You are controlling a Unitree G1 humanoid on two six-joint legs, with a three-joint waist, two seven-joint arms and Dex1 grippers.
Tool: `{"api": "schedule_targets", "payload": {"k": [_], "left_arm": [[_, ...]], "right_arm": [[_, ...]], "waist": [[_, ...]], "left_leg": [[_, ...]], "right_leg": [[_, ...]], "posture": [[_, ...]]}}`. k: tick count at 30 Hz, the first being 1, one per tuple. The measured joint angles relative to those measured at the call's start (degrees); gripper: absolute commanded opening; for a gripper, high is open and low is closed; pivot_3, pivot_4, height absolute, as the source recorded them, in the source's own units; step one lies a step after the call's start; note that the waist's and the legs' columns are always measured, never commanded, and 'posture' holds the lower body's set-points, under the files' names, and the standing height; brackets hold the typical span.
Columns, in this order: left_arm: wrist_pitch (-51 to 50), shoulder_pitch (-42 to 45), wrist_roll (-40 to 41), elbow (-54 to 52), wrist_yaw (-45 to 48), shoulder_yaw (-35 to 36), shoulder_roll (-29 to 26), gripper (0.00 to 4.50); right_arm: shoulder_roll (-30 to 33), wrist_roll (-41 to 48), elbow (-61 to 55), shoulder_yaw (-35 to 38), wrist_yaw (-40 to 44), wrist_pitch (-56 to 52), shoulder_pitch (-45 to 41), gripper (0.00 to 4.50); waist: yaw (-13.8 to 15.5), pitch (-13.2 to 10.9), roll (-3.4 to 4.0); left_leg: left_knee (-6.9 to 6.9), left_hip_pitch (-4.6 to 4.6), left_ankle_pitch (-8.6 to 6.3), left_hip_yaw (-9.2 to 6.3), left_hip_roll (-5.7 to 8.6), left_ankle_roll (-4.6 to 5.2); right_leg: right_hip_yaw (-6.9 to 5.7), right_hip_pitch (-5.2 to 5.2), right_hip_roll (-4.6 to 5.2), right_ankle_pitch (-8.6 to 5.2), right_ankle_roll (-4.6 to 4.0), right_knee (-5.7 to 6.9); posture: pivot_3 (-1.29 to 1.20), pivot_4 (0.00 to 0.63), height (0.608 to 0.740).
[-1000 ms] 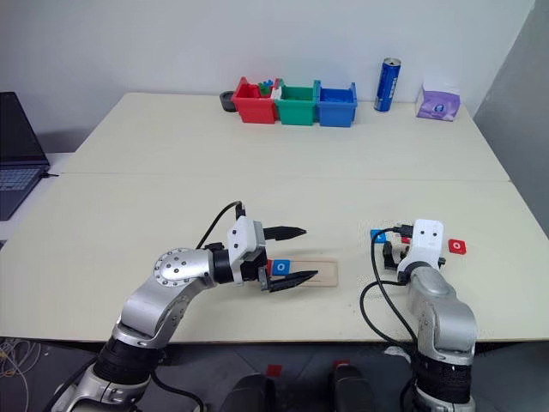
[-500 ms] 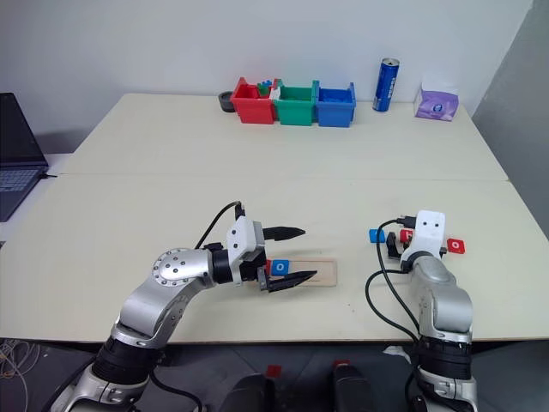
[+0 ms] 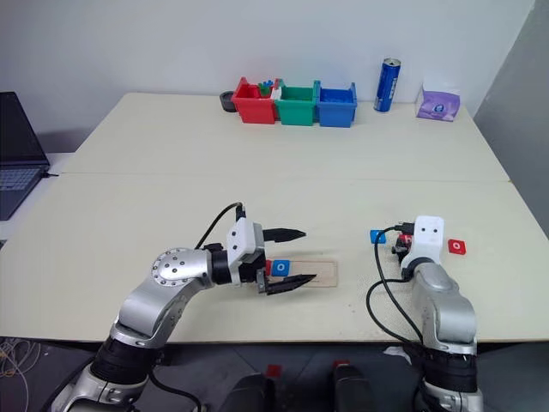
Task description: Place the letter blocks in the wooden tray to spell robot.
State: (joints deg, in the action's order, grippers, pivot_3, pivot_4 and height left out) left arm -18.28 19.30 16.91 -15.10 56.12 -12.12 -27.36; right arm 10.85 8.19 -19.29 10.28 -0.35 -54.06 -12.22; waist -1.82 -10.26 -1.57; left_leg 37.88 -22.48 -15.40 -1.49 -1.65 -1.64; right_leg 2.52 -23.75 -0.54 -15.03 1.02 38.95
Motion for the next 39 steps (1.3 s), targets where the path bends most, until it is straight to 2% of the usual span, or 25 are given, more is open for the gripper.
{"api": "schedule_targets", "payload": {"k": [4,8,12,16,21,24,25,30,33,36,39], "left_arm": [[-0.1,-2.1,1.2,-1.3,3.1,0.1,-3.1,4.5],[0.0,-3.6,2.1,-2.2,4.9,0.1,-5.0,4.5],[0.0,-3.4,2.2,-2.2,4.5,0.1,-4.7,4.5],[0.0,-2.6,2.2,-2.2,4.4,0.1,-4.1,4.5],[0.1,-2.4,2.2,-1.6,4.7,0.1,-4.3,4.5],[0.3,-2.2,2.2,-1.0,4.8,0.1,-4.3,4.5],[0.6,-2.2,2.2,-0.9,4.8,0.1,-4.3,4.5],[1.4,-2.1,2.2,-0.3,4.8,0.1,-4.2,4.5],[1.6,-2.0,2.2,0.1,5.3,0.1,-4.1,4.5],[2.4,-0.4,2.2,1.1,5.3,0.2,-3.0,4.5],[2.5,-0.1,2.2,1.7,5.8,0.1,-2.6,4.5]], "right_arm": [[0.1,2.6,-12.9,-0.9,1.6,-12.0,5.4,1.46],[-2.8,4.5,-23.7,-0.8,1.5,-25.8,7.2,1.46],[-6.0,4.3,-27.0,-0.7,1.3,-33.6,5.2,1.46],[-6.9,4.2,-27.3,-0.7,1.4,-36.5,3.5,1.46],[-6.8,4.5,-27.3,-0.3,2.9,-37.7,2.9,3.12],[-5.9,4.8,-27.2,-0.2,4.2,-38.0,1.9,4.26],[-5.0,4.9,-27.2,0.0,4.8,-38.0,1.3,4.47],[0.2,7.1,-27.4,1.7,8.8,-38.0,-2.0,4.47],[7.6,11.5,-27.6,4.7,16.2,-37.3,-5.9,4.47],[19.4,16.5,-25.5,5.8,29.7,-25.4,-3.7,4.47],[28.1,15.8,-15.7,3.7,43.9,-4.4,6.7,4.47]], "waist": [[0.0,0.0,0.0],[0.0,0.0,0.0],[0.0,0.0,0.0],[-0.1,0.0,0.0],[-0.1,0.0,0.0],[-0.1,0.0,0.0],[-0.1,0.0,0.01],[-0.1,0.0,0.02],[0.0,-0.1,0.11],[0.2,-0.1,0.09],[0.3,-0.1,0.06]], "left_leg": [[-0.05,0.01,0.0,-0.05,-0.04,0.0],[-0.04,0.03,0.0,-0.09,-0.06,0.0],[-0.02,0.05,0.0,-0.06,-0.05,0.0],[-0.03,0.05,0.0,-0.06,-0.05,0.0],[-0.04,0.05,0.0,-0.06,-0.06,0.0],[-0.02,0.04,0.0,-0.04,-0.04,0.0],[-0.02,0.03,0.0,-0.03,-0.03,0.0],[-0.04,-0.02,0.0,-0.04,-0.03,0.0],[-0.03,-0.03,0.0,0.02,0.01,0.01],[-0.04,-0.05,-0.01,-0.12,0.0,0.02],[-0.04,-0.05,-0.07,-0.06,0.0,0.12]], "right_leg": [[-0.04,0.0,-0.01,-0.07,-0.09,0.0],[-0.07,0.0,-0.03,-0.08,-0.11,0.02],[-0.06,0.01,-0.04,-0.08,-0.11,0.02],[-0.06,0.01,-0.05,-0.08,-0.11,0.01],[-0.06,0.0,-0.06,-0.08,-0.12,0.0],[-0.06,0.0,-0.06,-0.08,-0.11,0.0],[-0.06,0.0,-0.05,-0.08,-0.11,0.0],[-0.07,-0.04,-0.05,-0.09,-0.11,-0.03],[-0.14,-0.06,-0.05,-0.08,-0.11,-0.03],[-0.2,0.04,-0.05,-0.09,-0.1,-0.2],[-0.21,0.17,-0.05,-0.1,-0.08,-0.41]], "posture": [[0.0,0.15,0.74],[0.0,0.15,0.74],[0.0,0.15,0.74],[0.0,0.15,0.74],[0.0,0.15,0.74],[0.0,0.15,0.74],[0.0,0.15,0.74],[0.0,0.15,0.74],[0.0,0.15,0.74],[0.0,0.15,0.74],[0.0,0.15,0.74]]}}
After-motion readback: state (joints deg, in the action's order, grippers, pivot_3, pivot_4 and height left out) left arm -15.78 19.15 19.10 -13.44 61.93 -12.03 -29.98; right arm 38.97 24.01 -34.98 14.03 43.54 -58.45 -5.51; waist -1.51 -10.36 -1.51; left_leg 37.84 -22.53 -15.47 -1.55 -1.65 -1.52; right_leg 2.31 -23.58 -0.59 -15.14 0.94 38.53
